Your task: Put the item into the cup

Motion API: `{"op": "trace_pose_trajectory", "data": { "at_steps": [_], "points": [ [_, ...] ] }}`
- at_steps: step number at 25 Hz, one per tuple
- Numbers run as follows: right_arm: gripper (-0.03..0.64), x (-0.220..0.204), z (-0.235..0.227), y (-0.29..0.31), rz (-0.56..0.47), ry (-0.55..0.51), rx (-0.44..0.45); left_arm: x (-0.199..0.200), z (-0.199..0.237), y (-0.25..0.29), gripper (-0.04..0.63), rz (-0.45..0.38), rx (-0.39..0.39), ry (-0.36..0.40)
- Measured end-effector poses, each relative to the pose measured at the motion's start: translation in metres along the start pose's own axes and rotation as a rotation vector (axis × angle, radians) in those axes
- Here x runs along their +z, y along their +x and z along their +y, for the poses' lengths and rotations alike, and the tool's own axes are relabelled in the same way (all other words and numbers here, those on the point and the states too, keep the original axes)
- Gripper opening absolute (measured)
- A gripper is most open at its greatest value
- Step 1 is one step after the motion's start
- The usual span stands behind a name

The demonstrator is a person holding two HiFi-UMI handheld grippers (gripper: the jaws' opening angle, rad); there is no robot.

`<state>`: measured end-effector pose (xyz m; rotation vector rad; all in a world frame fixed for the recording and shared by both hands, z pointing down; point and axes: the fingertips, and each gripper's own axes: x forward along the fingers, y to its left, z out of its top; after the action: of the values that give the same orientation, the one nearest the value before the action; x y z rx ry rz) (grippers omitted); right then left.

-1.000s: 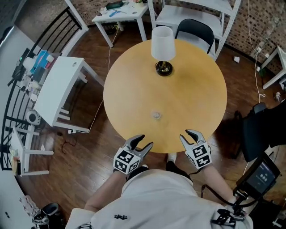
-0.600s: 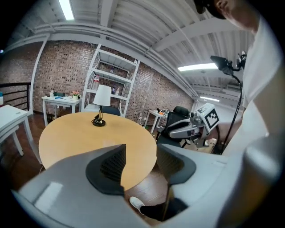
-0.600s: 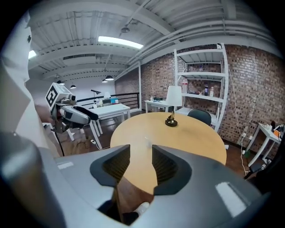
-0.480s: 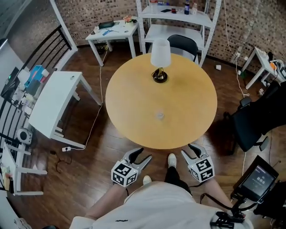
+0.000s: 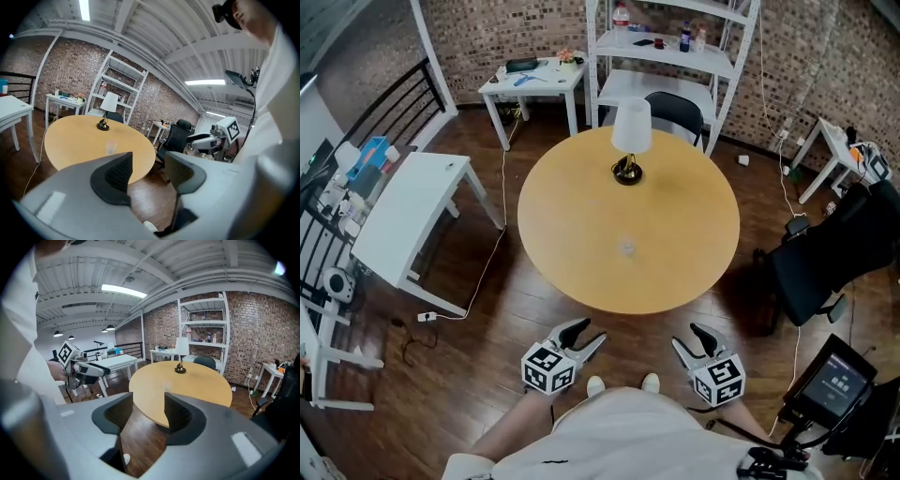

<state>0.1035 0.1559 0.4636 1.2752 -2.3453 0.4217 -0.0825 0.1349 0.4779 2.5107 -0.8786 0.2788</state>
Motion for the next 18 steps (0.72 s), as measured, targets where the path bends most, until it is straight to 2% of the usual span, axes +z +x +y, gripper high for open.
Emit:
{"op": "trace_pose_trajectory", "data": {
  "at_steps": [5,10,18],
  "points": [
    [0.233,0.015,-0.012,-0.018,-0.069,-0.002,0.014,0.007,-0.026,0.019,0.186,-0.017,-0.013,0.009],
    [0.224,0.007,-0.035,-0.032,-0.078,0.021,0.006,0.009,-0.047,0.035,0.186,0.001,-0.013,0.037],
    [0.216,0.004,-0.051,-0.043,-0.09,0.012,0.001,0.007,-0.059,0.043,0.186,0.006,0.008,0.029]
  ]
}}
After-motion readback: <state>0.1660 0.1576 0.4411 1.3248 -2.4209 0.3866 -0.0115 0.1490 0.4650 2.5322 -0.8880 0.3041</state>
